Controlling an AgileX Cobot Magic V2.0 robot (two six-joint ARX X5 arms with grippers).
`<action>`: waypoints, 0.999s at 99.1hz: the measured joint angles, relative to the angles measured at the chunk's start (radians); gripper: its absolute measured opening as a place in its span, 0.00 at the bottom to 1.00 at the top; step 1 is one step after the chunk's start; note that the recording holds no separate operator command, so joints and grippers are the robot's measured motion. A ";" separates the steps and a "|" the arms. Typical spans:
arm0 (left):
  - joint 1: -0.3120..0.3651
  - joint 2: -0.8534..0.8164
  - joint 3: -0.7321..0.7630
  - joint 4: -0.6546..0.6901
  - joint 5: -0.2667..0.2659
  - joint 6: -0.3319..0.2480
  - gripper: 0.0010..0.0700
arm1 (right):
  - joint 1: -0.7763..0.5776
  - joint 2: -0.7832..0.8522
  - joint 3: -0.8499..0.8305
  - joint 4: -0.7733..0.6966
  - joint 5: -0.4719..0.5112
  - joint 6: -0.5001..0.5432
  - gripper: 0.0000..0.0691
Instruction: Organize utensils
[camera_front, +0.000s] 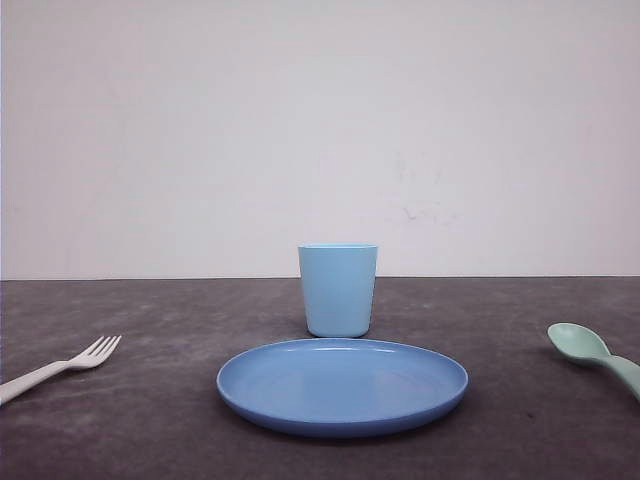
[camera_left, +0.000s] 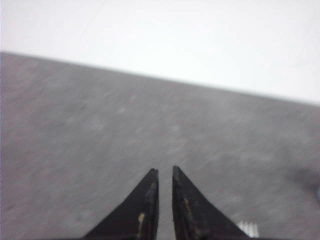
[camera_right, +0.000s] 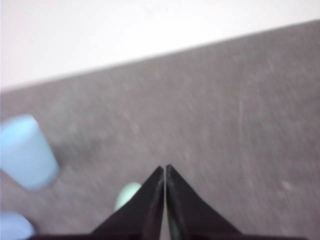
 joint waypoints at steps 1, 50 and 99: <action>0.000 0.000 0.003 0.005 0.006 -0.006 0.02 | 0.000 0.002 0.010 0.001 -0.002 0.003 0.01; 0.000 0.226 0.499 -0.326 0.092 -0.019 0.02 | 0.000 0.362 0.611 -0.341 -0.039 -0.090 0.01; -0.054 0.689 0.743 -0.570 0.068 0.180 0.02 | 0.000 0.825 0.766 -0.589 -0.025 -0.248 0.01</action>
